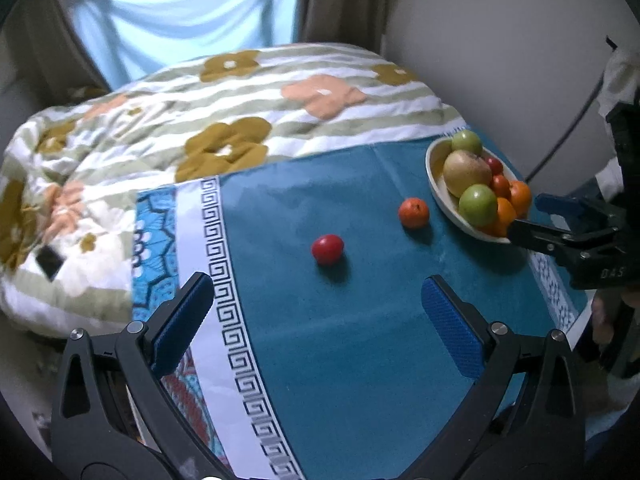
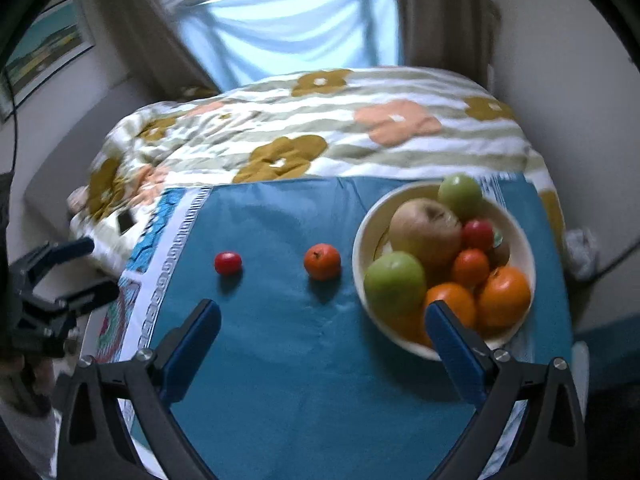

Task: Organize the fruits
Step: 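Move both grippers toward the last red tomato and tangerine, then grasp the red tomato with the left gripper while the right gripper grasps the tangerine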

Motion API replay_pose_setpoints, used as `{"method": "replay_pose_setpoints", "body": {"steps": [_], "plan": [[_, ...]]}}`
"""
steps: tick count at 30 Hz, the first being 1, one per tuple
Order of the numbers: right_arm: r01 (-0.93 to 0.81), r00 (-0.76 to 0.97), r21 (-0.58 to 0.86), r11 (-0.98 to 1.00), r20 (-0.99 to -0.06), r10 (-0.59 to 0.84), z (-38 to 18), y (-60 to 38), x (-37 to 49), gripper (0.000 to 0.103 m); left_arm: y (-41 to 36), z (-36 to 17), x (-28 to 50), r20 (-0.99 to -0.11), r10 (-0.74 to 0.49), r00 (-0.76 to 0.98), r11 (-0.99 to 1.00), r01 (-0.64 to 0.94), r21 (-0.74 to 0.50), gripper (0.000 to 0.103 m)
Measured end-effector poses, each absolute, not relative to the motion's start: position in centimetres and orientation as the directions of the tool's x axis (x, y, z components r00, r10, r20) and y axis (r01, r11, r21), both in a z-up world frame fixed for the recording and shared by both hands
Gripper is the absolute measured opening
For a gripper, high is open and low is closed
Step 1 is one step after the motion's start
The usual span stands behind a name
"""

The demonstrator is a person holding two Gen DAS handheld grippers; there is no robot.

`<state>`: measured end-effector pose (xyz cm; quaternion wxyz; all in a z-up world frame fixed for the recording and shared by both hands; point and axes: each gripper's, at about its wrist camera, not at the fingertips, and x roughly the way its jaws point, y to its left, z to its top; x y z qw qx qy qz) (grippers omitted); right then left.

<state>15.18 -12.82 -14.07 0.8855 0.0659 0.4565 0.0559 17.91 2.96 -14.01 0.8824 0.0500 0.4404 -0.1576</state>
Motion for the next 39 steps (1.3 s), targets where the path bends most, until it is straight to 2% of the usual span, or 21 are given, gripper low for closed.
{"method": "replay_pose_setpoints", "body": {"steps": [7,11,16,18,21,25,27,31,32,35,39], "plan": [[0.109,0.554,0.159,0.981,-0.829,0.073,-16.6,-10.4,17.1,0.102,3.4,-17.5,22.1,-0.820,-0.317,0.476,0.899,0.426,-0.100,0.101],[0.180,0.546,0.148,0.972,-0.837,0.026,-17.9,-9.7,18.2,0.102,2.7,-19.4,23.9,-0.826,-0.362,0.432,0.865,0.486,-0.125,0.094],[0.234,0.535,0.158,0.959,-0.845,0.008,-19.7,-9.3,19.2,0.102,1.4,-21.6,24.8,-0.839,-0.376,0.393,0.826,0.553,-0.111,0.084],[0.245,0.533,0.149,0.958,-0.846,-0.005,-20.2,-9.0,19.6,0.102,1.1,-22.4,25.1,-0.846,-0.375,0.379,0.813,0.572,-0.105,0.073],[0.256,0.531,0.141,0.956,-0.847,-0.017,-20.7,-8.9,19.9,0.102,0.5,-23.3,25.7,-0.857,-0.373,0.356,0.794,0.600,-0.096,0.065],[0.277,0.526,0.140,0.951,-0.850,-0.029,-21.3,-9.0,20.4,0.101,-0.1,-23.8,26.0,-0.860,-0.371,0.350,0.772,0.631,-0.077,0.064],[0.282,0.526,0.136,0.950,-0.850,-0.035,-21.5,-9.1,20.7,0.101,-0.5,-24.0,26.2,-0.861,-0.369,0.350,0.759,0.648,-0.062,0.056],[0.282,0.521,0.122,0.952,-0.853,-0.045,-21.7,-8.9,21.1,0.097,-1.3,-24.5,26.4,-0.867,-0.354,0.350,0.743,0.668,-0.034,0.049],[0.284,0.519,0.119,0.951,-0.854,-0.048,-21.8,-8.8,21.3,0.096,-1.4,-24.5,26.5,-0.868,-0.352,0.351,0.742,0.669,-0.031,0.044],[0.290,0.514,0.123,0.949,-0.857,-0.046,-22.1,-8.8,21.6,0.087,-1.5,-24.5,26.4,-0.869,-0.335,0.365,0.741,0.671,-0.003,0.036],[0.295,0.511,0.111,0.949,-0.857,-0.059,-22.3,-8.6,22.0,0.078,-1.4,-24.5,26.5,-0.869,-0.331,0.367,0.738,0.675,0.004,0.036]]}}
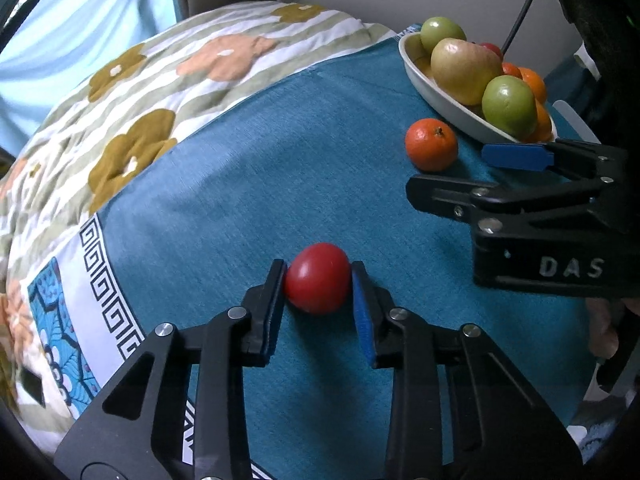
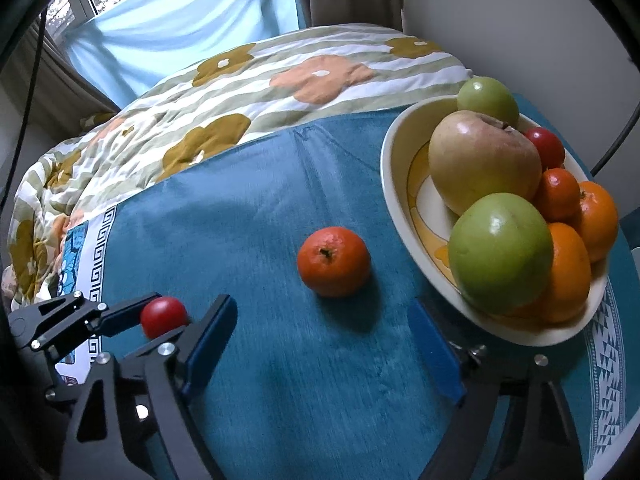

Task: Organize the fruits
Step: 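Grasp the red tomato with the left gripper while the right gripper grasps the tangerine, then carry the red tomato and tangerine into the white bowl and open both grippers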

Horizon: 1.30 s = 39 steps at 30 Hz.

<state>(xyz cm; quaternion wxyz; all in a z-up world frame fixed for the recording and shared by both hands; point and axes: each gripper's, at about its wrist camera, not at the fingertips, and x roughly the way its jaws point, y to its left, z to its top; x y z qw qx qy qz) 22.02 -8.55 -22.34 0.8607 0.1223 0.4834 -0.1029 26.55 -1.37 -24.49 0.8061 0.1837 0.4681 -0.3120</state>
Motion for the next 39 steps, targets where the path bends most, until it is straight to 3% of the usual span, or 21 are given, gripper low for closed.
{"method": "replay_pose_setpoints", "body": {"steps": [8,19,29,39], "plan": [[0.314,0.502,0.078,0.946,-0.859,-0.096,-22.9,-8.5,23.0,0.068,0.0,-24.2,27.2,-0.863,-0.324,0.388,0.767,0.642,0.000,0.036],[0.330,0.502,0.015,0.944,-0.850,-0.161,-22.9,-8.4,23.8,0.037,1.7,-23.7,28.1,-0.855,-0.318,0.409,0.808,0.590,-0.018,0.036],[0.294,0.527,0.035,0.955,-0.839,-0.132,-21.6,-7.3,23.6,0.036,2.4,-22.1,27.5,-0.842,-0.317,0.435,0.826,0.563,-0.020,0.036],[0.245,0.599,0.079,0.966,-0.796,-0.086,-16.8,-7.3,21.6,0.036,2.6,-18.3,26.1,-0.817,-0.306,0.490,0.846,0.533,0.003,0.036]]}}
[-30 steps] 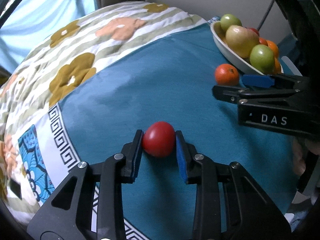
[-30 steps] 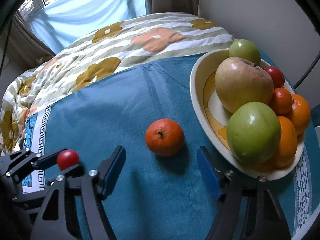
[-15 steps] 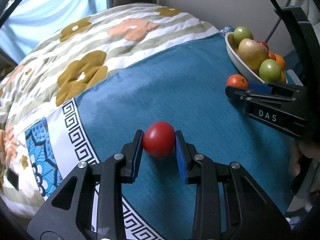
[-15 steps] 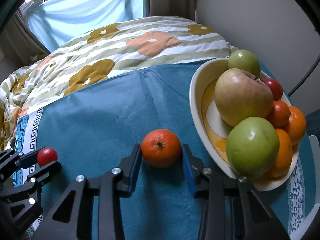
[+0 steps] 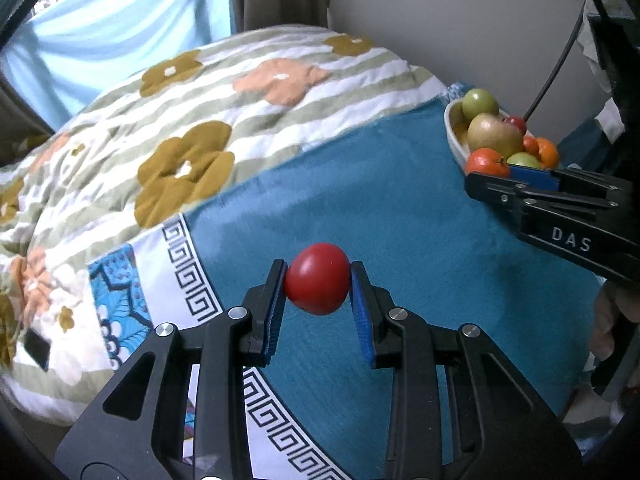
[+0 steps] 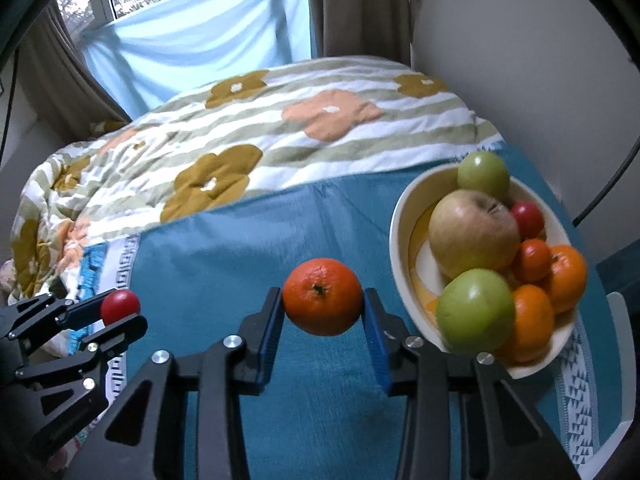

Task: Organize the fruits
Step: 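Carry the red tomato and tangerine into the white bowl and open both grippers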

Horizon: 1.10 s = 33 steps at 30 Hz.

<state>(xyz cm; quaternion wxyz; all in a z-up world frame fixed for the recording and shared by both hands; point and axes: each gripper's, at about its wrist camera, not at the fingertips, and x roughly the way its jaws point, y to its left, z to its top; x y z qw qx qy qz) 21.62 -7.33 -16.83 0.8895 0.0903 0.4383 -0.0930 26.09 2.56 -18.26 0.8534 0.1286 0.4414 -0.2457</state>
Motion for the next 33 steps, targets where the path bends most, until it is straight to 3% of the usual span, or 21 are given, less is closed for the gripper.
{"method": "replay_pose_setpoints", "body": {"steps": [16,33], "plan": [[0.143,0.648,0.086,0.986,-0.761,-0.028,-11.1,-17.2,16.6,0.036,-5.5,-12.1,21.9,-0.754,-0.290,0.590,0.902,0.431,-0.009,0.036],[0.035,0.623,0.092,0.995,-0.781,0.050,-12.2,-28.1,16.7,0.036,-15.2,-15.3,24.2,-0.772,-0.308,0.556,0.932,0.339,-0.127,0.036]]}}
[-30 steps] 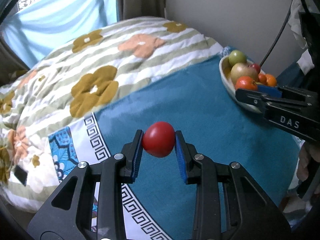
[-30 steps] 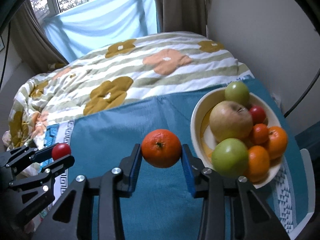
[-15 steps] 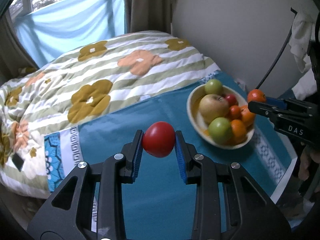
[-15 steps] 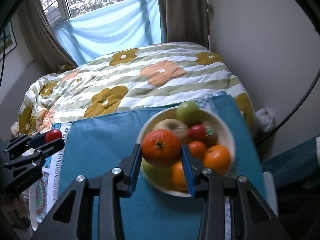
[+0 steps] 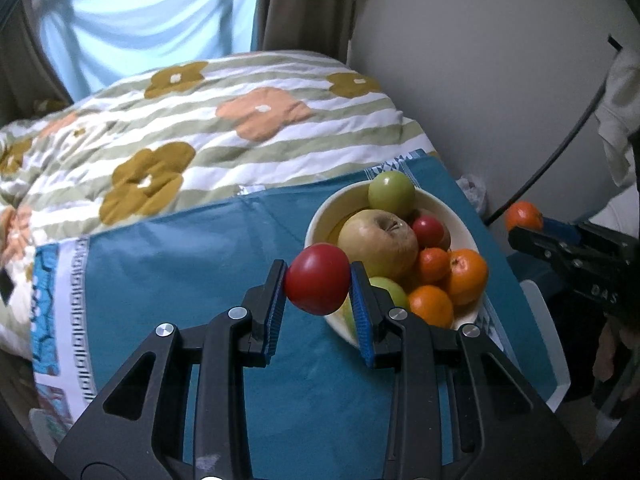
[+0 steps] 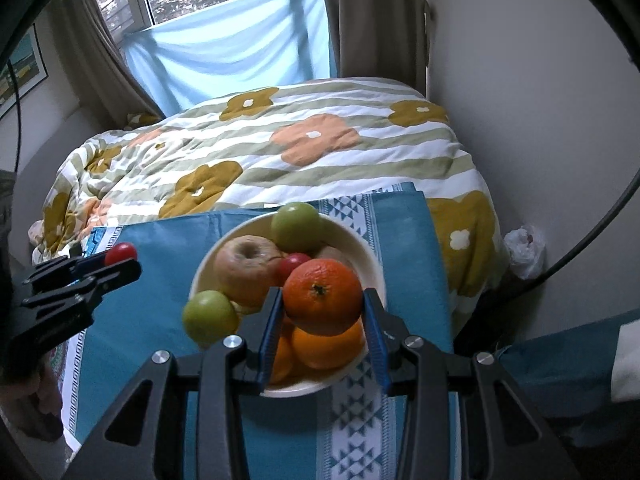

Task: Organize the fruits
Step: 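Carry the red tomato and tangerine into the white bowl and open both grippers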

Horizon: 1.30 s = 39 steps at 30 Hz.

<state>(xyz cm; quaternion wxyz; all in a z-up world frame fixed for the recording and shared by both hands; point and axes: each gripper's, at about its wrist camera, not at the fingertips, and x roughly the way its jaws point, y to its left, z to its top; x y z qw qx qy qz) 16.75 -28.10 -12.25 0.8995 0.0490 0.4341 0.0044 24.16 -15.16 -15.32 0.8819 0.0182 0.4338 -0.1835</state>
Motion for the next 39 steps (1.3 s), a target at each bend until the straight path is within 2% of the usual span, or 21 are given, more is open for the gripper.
{"method": "replay_pose_setpoints", "body": {"steps": [9,18,19,20,21,23,39], "plan": [[0.016,0.600,0.121,0.992,-0.795,0.088,-14.3,-30.9,18.0,0.036,-17.1,-18.3,26.1,-0.812,-0.291,0.506,0.938,0.317,-0.139,0.036],[0.012,0.602,0.142,0.990,-0.792,0.106,-14.8,-32.5,18.9,0.036,-17.8,-19.1,27.1,-0.828,-0.297,0.476,0.933,0.329,-0.146,0.037],[0.013,0.603,0.143,0.990,-0.791,0.106,-14.8,-32.6,19.0,0.036,-17.8,-19.1,27.2,-0.830,-0.294,0.474,0.934,0.326,-0.145,0.040],[0.014,0.604,0.143,0.990,-0.790,0.106,-14.8,-32.7,19.1,0.036,-17.7,-19.1,27.3,-0.833,-0.288,0.472,0.936,0.322,-0.141,0.054],[0.015,0.605,0.144,0.990,-0.789,0.106,-14.7,-32.8,19.1,0.036,-17.6,-19.0,27.3,-0.832,-0.283,0.478,0.939,0.316,-0.138,0.076],[0.015,0.606,0.144,0.989,-0.789,0.106,-14.6,-32.9,19.3,0.036,-17.3,-18.6,27.1,-0.818,-0.284,0.501,0.942,0.304,-0.141,0.093],[-0.090,0.556,0.159,0.983,-0.811,0.182,-15.7,-33.2,21.1,0.036,-14.0,-15.8,25.4,-0.801,-0.205,0.562,0.970,0.227,-0.089,0.094]]}}
